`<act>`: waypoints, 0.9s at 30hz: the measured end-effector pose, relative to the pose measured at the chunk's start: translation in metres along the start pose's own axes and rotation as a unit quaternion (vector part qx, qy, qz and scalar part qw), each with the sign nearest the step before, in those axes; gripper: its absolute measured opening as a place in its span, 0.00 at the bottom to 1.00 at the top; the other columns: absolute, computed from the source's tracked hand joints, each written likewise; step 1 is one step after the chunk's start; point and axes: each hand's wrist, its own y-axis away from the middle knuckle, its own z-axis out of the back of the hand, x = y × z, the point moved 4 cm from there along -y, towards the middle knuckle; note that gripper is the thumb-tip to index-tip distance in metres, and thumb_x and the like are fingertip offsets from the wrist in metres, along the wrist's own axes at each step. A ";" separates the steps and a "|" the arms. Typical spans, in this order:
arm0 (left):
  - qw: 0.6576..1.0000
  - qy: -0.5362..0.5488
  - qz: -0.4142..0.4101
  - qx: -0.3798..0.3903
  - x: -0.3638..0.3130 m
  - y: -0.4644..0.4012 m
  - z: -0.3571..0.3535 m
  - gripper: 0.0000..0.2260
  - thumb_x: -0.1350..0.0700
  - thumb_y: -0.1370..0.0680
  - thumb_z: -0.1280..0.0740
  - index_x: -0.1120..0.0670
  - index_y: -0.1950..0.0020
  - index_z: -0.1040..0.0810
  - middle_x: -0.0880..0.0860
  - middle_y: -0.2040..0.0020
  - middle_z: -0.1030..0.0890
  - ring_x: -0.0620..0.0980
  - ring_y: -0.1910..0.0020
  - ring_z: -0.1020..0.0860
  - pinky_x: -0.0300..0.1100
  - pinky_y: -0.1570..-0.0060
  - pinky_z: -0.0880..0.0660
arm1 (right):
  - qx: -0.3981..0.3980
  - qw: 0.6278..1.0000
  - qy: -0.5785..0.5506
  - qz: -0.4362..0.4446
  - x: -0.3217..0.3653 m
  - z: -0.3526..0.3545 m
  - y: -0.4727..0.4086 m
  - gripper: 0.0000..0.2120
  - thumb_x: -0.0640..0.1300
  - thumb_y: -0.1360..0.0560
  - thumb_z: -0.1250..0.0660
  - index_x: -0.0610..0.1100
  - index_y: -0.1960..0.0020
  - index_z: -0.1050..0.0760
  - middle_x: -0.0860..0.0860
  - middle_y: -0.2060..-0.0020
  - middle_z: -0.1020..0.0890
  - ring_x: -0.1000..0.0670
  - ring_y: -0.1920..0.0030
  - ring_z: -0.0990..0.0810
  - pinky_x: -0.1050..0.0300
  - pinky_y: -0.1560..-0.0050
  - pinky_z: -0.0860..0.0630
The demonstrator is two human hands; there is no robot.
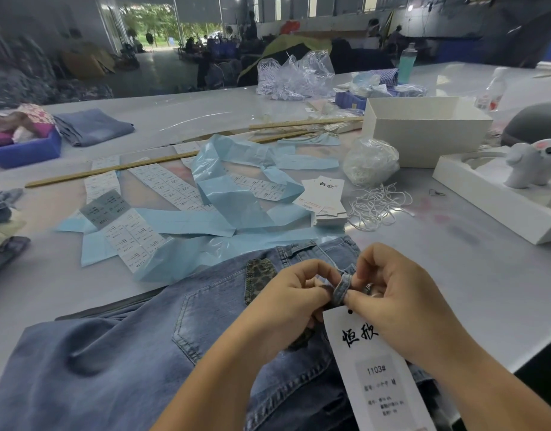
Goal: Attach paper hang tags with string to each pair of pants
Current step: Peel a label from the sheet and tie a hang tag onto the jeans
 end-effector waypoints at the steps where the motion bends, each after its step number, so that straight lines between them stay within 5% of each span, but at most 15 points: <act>1: 1.000 -0.011 -0.006 -0.002 0.000 0.000 0.000 0.13 0.66 0.21 0.37 0.49 0.58 0.20 0.48 0.69 0.24 0.48 0.69 0.28 0.41 0.67 0.34 | 0.003 1.000 -0.003 0.003 0.000 -0.001 0.000 0.16 0.34 0.33 0.24 0.49 0.62 0.29 0.59 0.68 0.21 0.61 0.75 0.27 0.73 0.75 0.33; 5: 0.995 -0.088 -0.045 -0.018 -0.001 0.000 0.001 0.05 0.56 0.23 0.30 0.46 0.56 0.18 0.54 0.65 0.22 0.50 0.64 0.28 0.45 0.61 0.33 | 0.014 1.000 -0.011 0.017 -0.002 0.000 0.000 0.16 0.36 0.33 0.23 0.49 0.63 0.29 0.58 0.71 0.21 0.61 0.76 0.27 0.73 0.76 0.34; 8: 0.973 -0.203 -0.087 -0.062 -0.003 0.001 0.005 0.07 0.54 0.23 0.30 0.44 0.60 0.19 0.40 0.71 0.24 0.38 0.74 0.32 0.31 0.70 0.36 | 0.021 1.000 -0.013 0.018 -0.003 0.000 0.001 0.15 0.37 0.32 0.24 0.50 0.63 0.29 0.59 0.74 0.23 0.60 0.77 0.28 0.73 0.76 0.35; 11: 0.953 -0.255 -0.123 -0.106 -0.008 0.005 0.009 0.07 0.53 0.24 0.30 0.44 0.61 0.21 0.35 0.70 0.25 0.37 0.74 0.30 0.27 0.73 0.36 | 0.018 0.999 -0.018 0.024 0.001 0.001 0.002 0.13 0.38 0.31 0.25 0.49 0.63 0.28 0.58 0.73 0.22 0.60 0.77 0.26 0.72 0.76 0.33; 17: 0.983 0.003 -0.086 -0.160 -0.010 0.008 0.011 0.07 0.61 0.21 0.37 0.56 0.58 0.24 0.49 0.68 0.21 0.41 0.77 0.30 0.32 0.77 0.34 | 0.019 0.998 0.057 0.021 0.015 0.013 0.000 0.11 0.45 0.27 0.29 0.49 0.64 0.29 0.57 0.69 0.20 0.59 0.72 0.21 0.69 0.77 0.34; 22: 0.970 0.193 -0.078 -0.123 -0.016 0.007 0.005 0.09 0.64 0.19 0.40 0.56 0.59 0.29 0.57 0.60 0.16 0.45 0.76 0.29 0.37 0.76 0.32 | 0.036 0.997 0.065 0.007 0.019 0.024 -0.002 0.09 0.44 0.27 0.29 0.48 0.64 0.26 0.60 0.72 0.21 0.61 0.73 0.23 0.69 0.74 0.32; 27: 0.967 0.180 -0.096 -0.153 -0.018 0.006 0.007 0.08 0.63 0.19 0.39 0.55 0.57 0.27 0.53 0.65 0.18 0.46 0.76 0.31 0.37 0.76 0.32 | 0.101 0.994 0.031 -0.013 0.012 0.029 -0.002 0.12 0.34 0.29 0.33 0.50 0.63 0.24 0.57 0.76 0.26 0.57 0.76 0.32 0.67 0.72 0.34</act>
